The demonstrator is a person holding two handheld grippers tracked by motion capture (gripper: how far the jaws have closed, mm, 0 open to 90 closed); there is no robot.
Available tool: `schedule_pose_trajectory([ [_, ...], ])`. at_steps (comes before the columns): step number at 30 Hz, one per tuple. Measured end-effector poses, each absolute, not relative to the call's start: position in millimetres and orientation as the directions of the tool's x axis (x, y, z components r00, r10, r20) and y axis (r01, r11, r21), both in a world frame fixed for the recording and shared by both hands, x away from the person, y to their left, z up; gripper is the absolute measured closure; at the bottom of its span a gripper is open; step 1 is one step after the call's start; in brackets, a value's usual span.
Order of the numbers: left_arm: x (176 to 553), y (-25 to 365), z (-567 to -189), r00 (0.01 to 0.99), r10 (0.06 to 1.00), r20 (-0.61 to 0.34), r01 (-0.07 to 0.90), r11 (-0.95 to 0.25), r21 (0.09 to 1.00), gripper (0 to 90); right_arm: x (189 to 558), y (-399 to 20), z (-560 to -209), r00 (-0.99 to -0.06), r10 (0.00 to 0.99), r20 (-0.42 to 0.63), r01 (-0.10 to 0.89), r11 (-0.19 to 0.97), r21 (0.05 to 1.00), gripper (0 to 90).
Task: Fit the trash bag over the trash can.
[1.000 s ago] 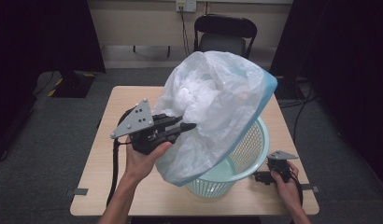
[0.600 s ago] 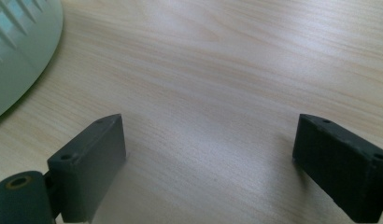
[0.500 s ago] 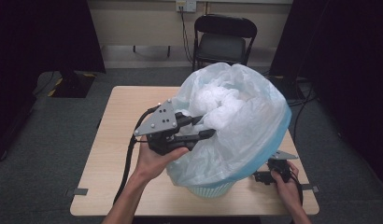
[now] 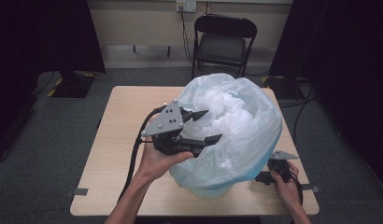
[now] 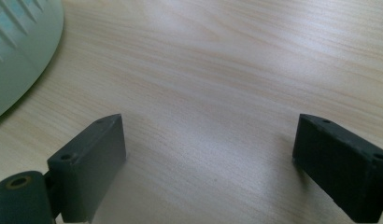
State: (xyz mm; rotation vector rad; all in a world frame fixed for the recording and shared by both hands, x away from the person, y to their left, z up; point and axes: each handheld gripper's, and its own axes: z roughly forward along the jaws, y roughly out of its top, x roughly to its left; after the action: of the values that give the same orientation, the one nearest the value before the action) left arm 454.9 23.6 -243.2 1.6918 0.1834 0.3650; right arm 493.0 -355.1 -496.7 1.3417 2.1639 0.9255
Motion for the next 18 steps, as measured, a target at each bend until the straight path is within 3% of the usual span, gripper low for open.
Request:
schedule_pose_trajectory([
  [4, 453.2, 24.8, -242.8, 0.934, 0.333, 0.126, -0.086, -0.134, 0.987, 28.5, 493.0, -355.1, -496.7, -0.44, 0.898, -0.012, 0.612, 0.309, 0.728, 8.8],
  [9, 449.5, 32.5, -241.3, 0.931, 0.343, 0.122, -0.088, -0.113, 0.99, 28.7, 493.0, -355.2, -496.6, -0.44, 0.898, -0.013, 0.612, 0.311, 0.727, 8.8],
  [18, 459.7, 72.3, -254.7, 0.886, 0.459, 0.07, -0.027, -0.101, 0.995, 42.8, 493.0, -355.2, -496.6, -0.44, 0.898, -0.012, 0.612, 0.31, 0.727, 8.8],
])
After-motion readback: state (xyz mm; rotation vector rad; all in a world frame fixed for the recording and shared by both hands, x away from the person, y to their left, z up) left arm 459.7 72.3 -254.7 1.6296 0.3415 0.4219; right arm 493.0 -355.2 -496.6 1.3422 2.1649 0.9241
